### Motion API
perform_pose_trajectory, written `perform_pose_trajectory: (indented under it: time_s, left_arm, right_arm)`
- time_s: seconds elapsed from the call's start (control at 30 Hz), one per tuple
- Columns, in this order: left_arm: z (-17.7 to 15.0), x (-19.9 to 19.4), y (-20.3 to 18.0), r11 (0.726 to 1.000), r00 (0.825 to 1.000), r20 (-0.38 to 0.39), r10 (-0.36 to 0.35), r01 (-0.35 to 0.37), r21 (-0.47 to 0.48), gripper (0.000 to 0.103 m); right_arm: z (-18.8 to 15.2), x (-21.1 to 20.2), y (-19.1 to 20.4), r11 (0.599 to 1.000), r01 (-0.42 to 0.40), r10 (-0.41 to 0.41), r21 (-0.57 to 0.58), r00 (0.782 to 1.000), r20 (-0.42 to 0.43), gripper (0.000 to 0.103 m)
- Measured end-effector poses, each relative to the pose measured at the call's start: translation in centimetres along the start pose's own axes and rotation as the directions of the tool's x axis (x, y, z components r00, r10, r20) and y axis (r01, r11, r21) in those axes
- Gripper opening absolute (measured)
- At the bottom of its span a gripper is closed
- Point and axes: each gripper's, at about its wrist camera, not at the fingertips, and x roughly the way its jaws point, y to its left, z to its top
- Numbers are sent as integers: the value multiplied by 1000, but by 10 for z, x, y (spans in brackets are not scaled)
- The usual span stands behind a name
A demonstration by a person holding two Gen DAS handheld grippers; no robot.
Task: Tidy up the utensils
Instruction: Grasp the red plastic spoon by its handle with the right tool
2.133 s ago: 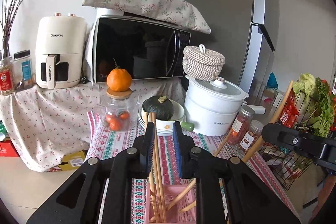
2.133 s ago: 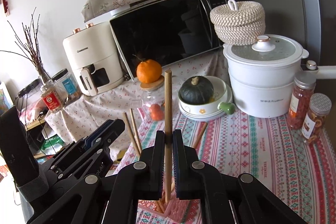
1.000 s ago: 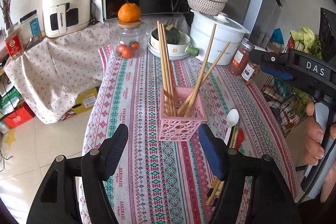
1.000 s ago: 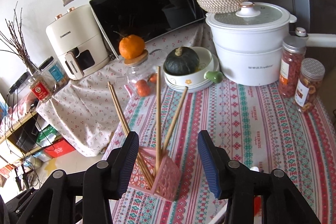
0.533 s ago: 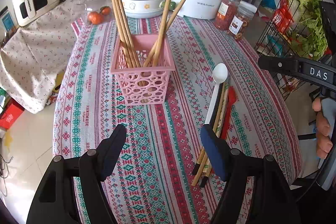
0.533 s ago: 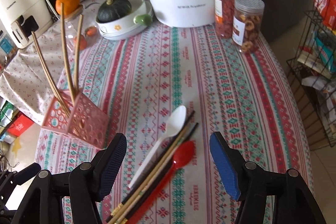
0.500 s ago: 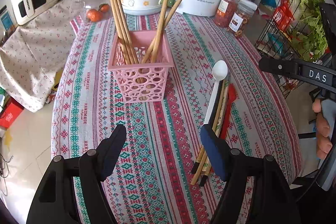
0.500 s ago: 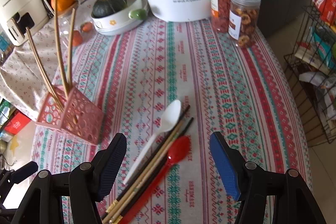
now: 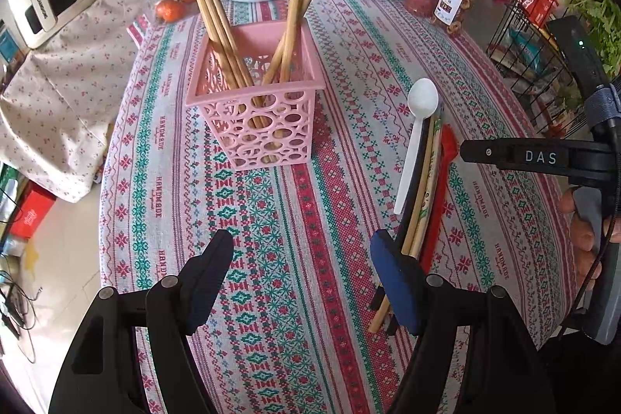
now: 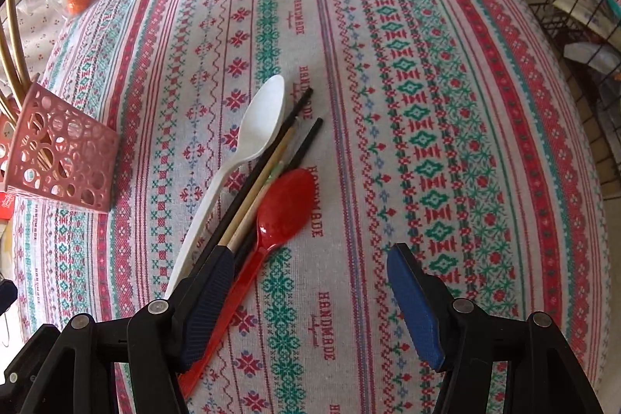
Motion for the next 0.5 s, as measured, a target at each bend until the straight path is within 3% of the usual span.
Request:
perform_pose_trajectory:
  time_s: [0.17, 0.33, 0.43, 0.5]
  left_arm:
    - [2, -1, 2, 1000, 1000, 1, 0, 0, 3, 76]
    - [2, -3, 4, 1000, 1000, 9, -2, 2, 0, 76]
    - [2, -4, 2, 1000, 1000, 16, 4, -5, 12, 76]
    - [0, -5, -1, 999, 1000, 23, 10, -11, 33, 76]
  right_arm:
    - [7, 16, 7, 1000, -2, 2, -9, 999, -40, 51]
    - [12, 24, 12, 999, 28, -29, -31, 999, -24, 44]
    - [14, 25, 17, 999, 9, -10, -53, 1000, -24, 28]
    - [14, 24, 18, 998, 17, -18, -62, 999, -27, 28]
